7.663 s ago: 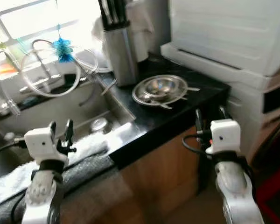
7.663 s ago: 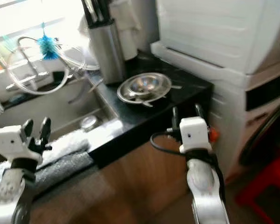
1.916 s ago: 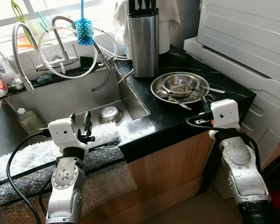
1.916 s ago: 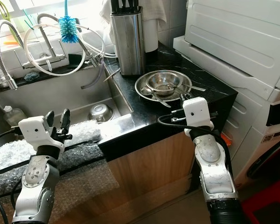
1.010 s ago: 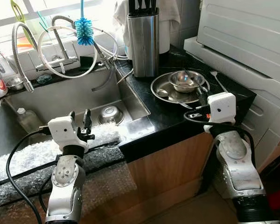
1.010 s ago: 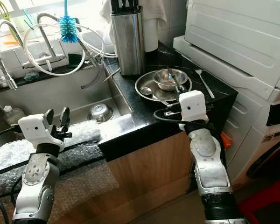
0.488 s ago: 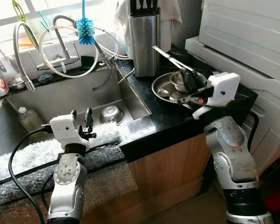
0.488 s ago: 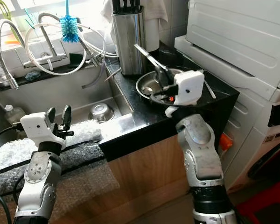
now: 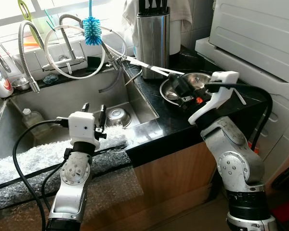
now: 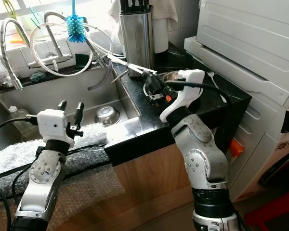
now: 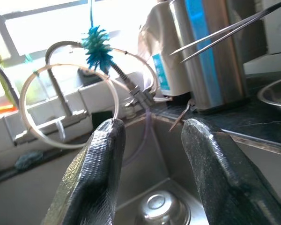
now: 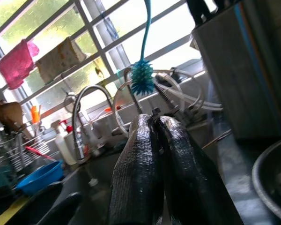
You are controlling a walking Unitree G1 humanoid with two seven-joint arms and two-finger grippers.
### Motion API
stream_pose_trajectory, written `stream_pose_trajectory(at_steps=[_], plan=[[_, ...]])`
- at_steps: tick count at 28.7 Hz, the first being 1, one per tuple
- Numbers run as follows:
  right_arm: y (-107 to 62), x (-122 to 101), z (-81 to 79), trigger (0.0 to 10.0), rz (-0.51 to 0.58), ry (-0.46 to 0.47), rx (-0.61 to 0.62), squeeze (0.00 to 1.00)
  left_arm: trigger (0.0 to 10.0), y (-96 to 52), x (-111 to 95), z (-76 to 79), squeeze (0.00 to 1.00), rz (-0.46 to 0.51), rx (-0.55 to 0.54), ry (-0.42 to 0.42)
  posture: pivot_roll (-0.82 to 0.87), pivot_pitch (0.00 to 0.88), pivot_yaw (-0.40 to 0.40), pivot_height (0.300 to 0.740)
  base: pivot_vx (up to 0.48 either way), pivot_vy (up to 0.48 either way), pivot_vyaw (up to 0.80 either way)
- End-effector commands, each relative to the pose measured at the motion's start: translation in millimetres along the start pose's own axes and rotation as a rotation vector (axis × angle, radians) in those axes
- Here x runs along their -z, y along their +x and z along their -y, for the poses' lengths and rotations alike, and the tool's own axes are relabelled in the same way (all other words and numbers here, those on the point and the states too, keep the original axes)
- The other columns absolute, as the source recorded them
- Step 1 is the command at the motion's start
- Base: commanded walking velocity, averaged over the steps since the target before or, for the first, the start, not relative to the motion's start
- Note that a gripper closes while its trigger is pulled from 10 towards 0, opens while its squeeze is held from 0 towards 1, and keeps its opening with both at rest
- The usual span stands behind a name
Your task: Kitchen organization
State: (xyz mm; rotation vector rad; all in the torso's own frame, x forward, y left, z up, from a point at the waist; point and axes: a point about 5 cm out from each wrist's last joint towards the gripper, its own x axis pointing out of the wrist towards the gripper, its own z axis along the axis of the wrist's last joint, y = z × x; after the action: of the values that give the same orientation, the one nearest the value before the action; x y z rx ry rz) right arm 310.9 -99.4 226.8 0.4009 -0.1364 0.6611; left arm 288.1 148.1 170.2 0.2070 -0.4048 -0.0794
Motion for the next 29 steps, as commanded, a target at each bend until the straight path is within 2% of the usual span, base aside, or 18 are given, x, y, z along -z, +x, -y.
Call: stream_pose_trajectory(at_steps=[1,2,3,4,5,10,16,17,18,23,24,25,26,29], plan=[[3.7,-4.1,-6.9,10.0,0.008,0.012,-0.030,0.00,10.0,3.4,-4.1,-1.6,0.00,0.023,0.014,0.035,-0.13,0.000,0.093,0.740,0.000,0.000,0.00],[3.7,-4.1,-6.9,10.0,0.008,0.012,-0.030,0.00,10.0,3.4,-4.1,-1.6,0.00,0.023,0.014,0.035,-0.13,0.000,0.093,0.740,0.000,0.000,0.00],[3.4,1.3,-8.6,10.0,-0.012,0.085,-0.030,0.00,10.0,4.9,-6.6,1.6,0.00,0.041,0.040,0.074,-0.13,0.000,0.093,0.740,0.000,0.000,0.00],[3.4,1.3,-8.6,10.0,-0.012,0.085,-0.030,0.00,10.0,4.9,-6.6,1.6,0.00,0.041,0.040,0.074,-0.13,0.000,0.093,0.740,0.000,0.000,0.00],[2.4,7.4,-10.4,10.0,-0.034,0.163,-0.038,0.00,10.0,6.1,-8.8,6.1,0.00,0.057,0.069,0.104,-0.13,0.000,0.093,0.740,0.000,0.000,0.00],[-0.2,14.1,-13.1,10.0,-0.068,0.278,-0.065,0.00,10.0,7.7,-10.8,11.7,0.00,0.074,0.089,0.117,-0.13,0.000,0.091,0.740,0.000,0.000,0.00],[-2.3,21.0,-11.3,10.0,-0.086,0.329,-0.057,0.00,10.0,7.8,-12.8,18.1,0.00,0.089,0.127,0.128,-0.12,0.000,0.089,0.740,0.000,0.000,0.00],[-2.8,22.0,-10.9,10.0,-0.088,0.343,-0.055,0.00,10.0,7.8,-13.3,19.8,0.95,0.095,0.143,0.134,-0.13,0.000,0.090,0.740,0.000,0.000,0.00],[-3.5,22.1,-10.6,10.0,-0.092,0.351,-0.054,0.00,10.0,7.5,-13.6,21.3,1.00,0.097,0.154,0.136,-0.13,0.000,0.090,0.740,0.000,0.000,0.00],[-4.1,25.2,-7.8,10.0,-0.099,0.385,-0.039,0.00,10.0,7.7,-15.0,26.1,1.00,0.113,0.186,0.170,-0.13,0.000,0.091,0.740,0.000,0.000,0.00],[-4.6,28.1,-6.5,10.0,-0.108,0.399,-0.031,0.00,10.0,8.3,-15.9,27.5,0.51,0.120,0.189,0.191,-0.12,0.000,0.089,0.740,0.000,0.000,0.00],[-4.8,28.9,-6.2,10.0,-0.111,0.403,-0.029,0.00,10.0,8.5,-16.3,27.9,0.51,0.123,0.191,0.201,-0.12,0.000,0.089,0.740,0.000,0.000,0.00],[-4.9,29.6,-6.3,10.0,-0.112,0.412,-0.029,0.00,10.0,8.6,-16.7,28.2,0.00,0.126,0.195,0.214,-0.12,0.000,0.088,0.740,0.000,0.000,0.00],[-4.5,32.2,-9.2,10.0,-0.112,0.491,-0.039,0.00,10.0,9.1,-18.5,27.4,0.00,0.140,0.188,0.251,-0.12,0.000,0.087,0.740,0.000,0.000,0.00]])
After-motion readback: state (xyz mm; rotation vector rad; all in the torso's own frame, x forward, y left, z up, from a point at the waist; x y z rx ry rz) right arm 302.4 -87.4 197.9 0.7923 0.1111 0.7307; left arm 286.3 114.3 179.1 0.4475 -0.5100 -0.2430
